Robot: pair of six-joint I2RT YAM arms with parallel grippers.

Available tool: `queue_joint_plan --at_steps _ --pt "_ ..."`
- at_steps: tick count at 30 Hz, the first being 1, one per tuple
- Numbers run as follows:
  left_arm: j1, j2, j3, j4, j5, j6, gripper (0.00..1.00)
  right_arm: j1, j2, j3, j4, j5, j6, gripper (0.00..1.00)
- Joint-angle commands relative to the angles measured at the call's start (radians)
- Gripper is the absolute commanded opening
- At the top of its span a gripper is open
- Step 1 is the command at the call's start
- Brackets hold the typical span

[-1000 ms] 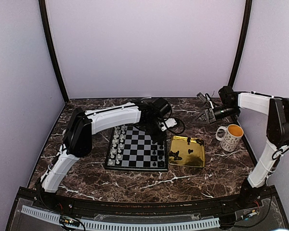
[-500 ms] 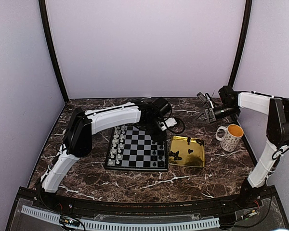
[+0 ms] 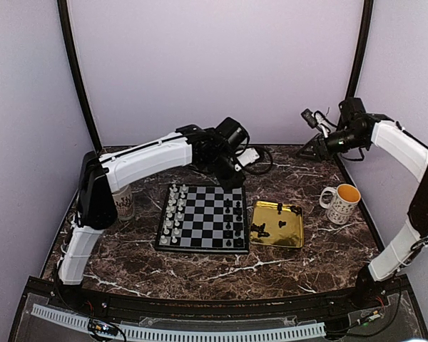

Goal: Set up the chess pieces on the board
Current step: Pick up the rook from the storage box.

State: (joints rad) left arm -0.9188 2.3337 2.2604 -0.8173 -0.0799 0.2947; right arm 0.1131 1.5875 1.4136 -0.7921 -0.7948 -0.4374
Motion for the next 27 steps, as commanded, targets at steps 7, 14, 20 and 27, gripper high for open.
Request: queue_joint_plan --at_steps 7,14,20,27 --pt "-0.003 -0.425 -0.408 0.297 -0.115 -0.041 0.48 -0.003 -0.178 0.17 0.022 0.318 -0.085 0.54" --pt "0.017 -0.711 -0.872 0.71 -0.13 -0.017 0.71 -0.004 -0.206 0.048 0.12 0.299 -0.045 0.98" --pt "0.028 -0.763 -1.027 0.792 -0.163 -0.01 0.74 0.071 -0.161 -0.006 0.007 0.255 -0.208 0.61" --pt "0.014 -0.721 -0.99 0.714 -0.045 -0.015 0.64 0.165 -0.134 -0.177 -0.02 0.386 -0.309 0.51"
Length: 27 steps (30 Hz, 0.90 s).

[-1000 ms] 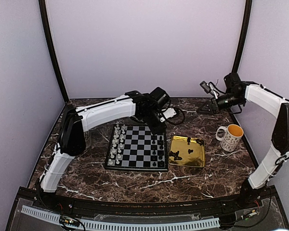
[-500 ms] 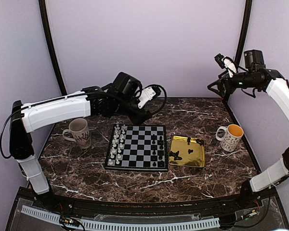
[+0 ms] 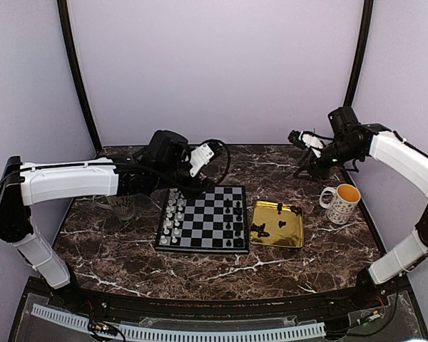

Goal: Set up the chess pieces on the board
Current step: Pick up the rook from the storage box.

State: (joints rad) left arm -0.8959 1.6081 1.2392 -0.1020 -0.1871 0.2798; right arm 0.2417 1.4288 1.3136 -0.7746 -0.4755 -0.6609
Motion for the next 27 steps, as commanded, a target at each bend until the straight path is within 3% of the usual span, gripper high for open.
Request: queue_joint_plan --at_steps 1,6,12,18,27 --pt "-0.013 0.007 0.032 -0.005 0.067 0.003 0.63 0.045 0.035 -0.097 -0.039 0.079 -0.089 0.5" --pt "-0.048 0.028 0.024 -0.001 0.043 0.032 0.63 0.077 0.098 -0.146 0.007 0.144 0.003 0.42" --pt "-0.061 0.042 0.028 -0.003 0.01 0.039 0.63 0.202 0.071 -0.279 0.227 0.439 0.044 0.4" --pt "-0.066 0.039 0.022 0.004 -0.015 0.041 0.63 0.292 0.081 -0.368 0.381 0.605 0.02 0.42" --pt "-0.072 0.041 0.021 0.004 -0.046 0.047 0.63 0.334 0.158 -0.383 0.463 0.633 0.013 0.42"
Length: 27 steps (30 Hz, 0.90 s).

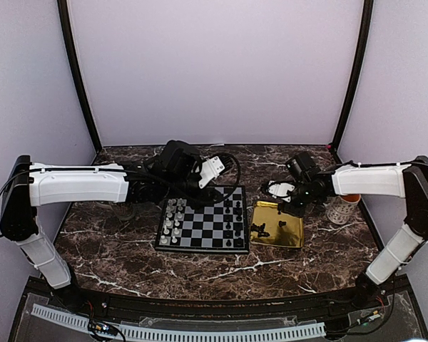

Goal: Set up the chess pieces on the board
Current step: Pick up the rook from the storage box.

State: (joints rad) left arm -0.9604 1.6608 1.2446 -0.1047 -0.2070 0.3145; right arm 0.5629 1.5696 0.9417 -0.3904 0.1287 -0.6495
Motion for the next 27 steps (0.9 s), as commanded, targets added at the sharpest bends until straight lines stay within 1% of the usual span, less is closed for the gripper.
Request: queue_joint_plan --at_steps 1,9,15,19,27 --pt "-0.008 -0.01 0.015 0.008 -0.028 0.013 0.63 0.015 0.044 -0.007 0.081 0.025 0.002 0.42" --pt "-0.011 0.0 0.016 0.006 -0.048 0.02 0.63 0.021 0.124 0.012 0.095 0.022 0.013 0.4" --pt "-0.012 0.001 0.016 0.004 -0.052 0.022 0.63 0.021 0.164 0.018 0.126 0.092 0.03 0.37" --pt "-0.012 0.003 0.017 0.004 -0.061 0.021 0.63 0.021 0.18 0.013 0.145 0.126 0.029 0.33" --pt "-0.013 0.007 0.018 0.005 -0.071 0.025 0.63 0.021 0.197 0.029 0.155 0.122 0.039 0.23"
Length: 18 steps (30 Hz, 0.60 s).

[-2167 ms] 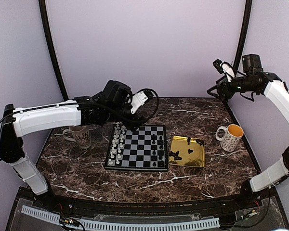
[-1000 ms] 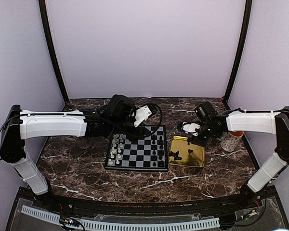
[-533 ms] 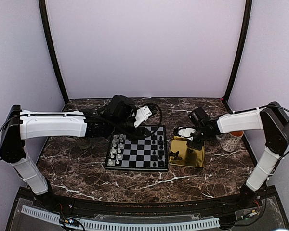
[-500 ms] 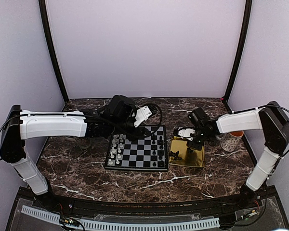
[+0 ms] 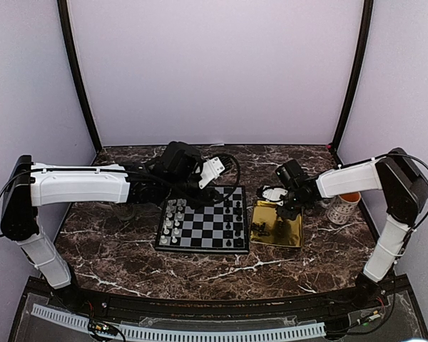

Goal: Set up the chess pieces on the board
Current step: Pick up the rook from the storage box.

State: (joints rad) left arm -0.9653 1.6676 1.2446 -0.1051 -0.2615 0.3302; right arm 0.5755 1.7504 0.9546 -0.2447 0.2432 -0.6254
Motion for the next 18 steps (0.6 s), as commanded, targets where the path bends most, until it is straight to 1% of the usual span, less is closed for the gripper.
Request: queue_joint_plan --at_steps 1,10,18 --pt "-0.008 0.0 0.018 0.004 -0.017 0.01 0.63 0.008 0.012 0.017 0.013 0.007 0.016 0.22" --pt "-0.012 -0.001 0.016 0.005 -0.022 0.015 0.63 0.001 -0.02 0.034 -0.001 -0.052 0.049 0.12" --pt "-0.016 0.002 0.015 0.005 -0.025 0.02 0.63 -0.015 -0.026 0.05 -0.02 -0.089 0.078 0.07"
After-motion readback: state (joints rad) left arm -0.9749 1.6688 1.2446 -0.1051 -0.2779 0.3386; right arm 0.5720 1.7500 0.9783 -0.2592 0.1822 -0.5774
